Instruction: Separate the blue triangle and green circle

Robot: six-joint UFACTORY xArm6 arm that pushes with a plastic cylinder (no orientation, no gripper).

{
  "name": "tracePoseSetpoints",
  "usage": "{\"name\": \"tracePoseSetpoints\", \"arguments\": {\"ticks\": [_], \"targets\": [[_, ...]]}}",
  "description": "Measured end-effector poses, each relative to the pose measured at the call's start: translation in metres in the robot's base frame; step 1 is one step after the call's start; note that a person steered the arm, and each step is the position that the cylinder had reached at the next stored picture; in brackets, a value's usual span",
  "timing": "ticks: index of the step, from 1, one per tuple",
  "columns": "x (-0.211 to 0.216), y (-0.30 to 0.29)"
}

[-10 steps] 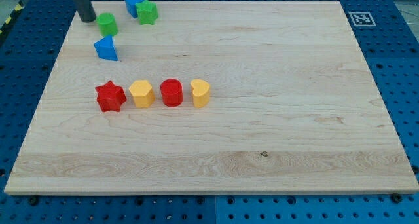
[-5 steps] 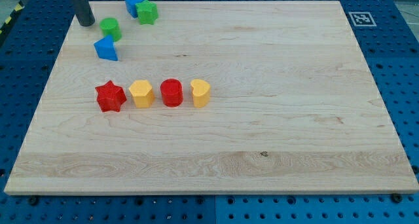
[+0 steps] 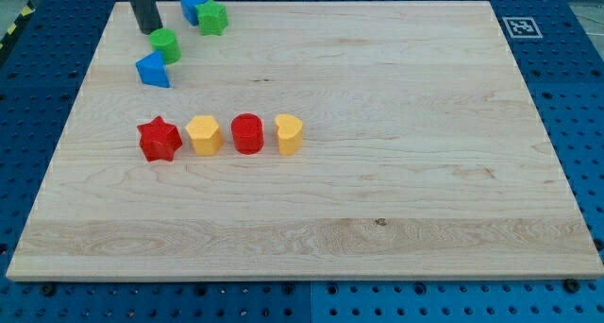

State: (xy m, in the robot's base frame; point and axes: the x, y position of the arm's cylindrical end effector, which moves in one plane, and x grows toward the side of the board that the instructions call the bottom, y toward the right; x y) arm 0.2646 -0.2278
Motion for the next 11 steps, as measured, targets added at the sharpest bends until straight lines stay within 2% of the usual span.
{"name": "tracePoseSetpoints", "arguments": {"ticks": [2, 3, 5, 6, 8, 9, 10, 11], "targets": [[0.03, 0.006], [0.03, 0.038], [0.03, 0.056], [0.028, 0.089], [0.052, 0.097], [0.036, 0.099], [0.032, 0.151], [0.062, 0.195]]}}
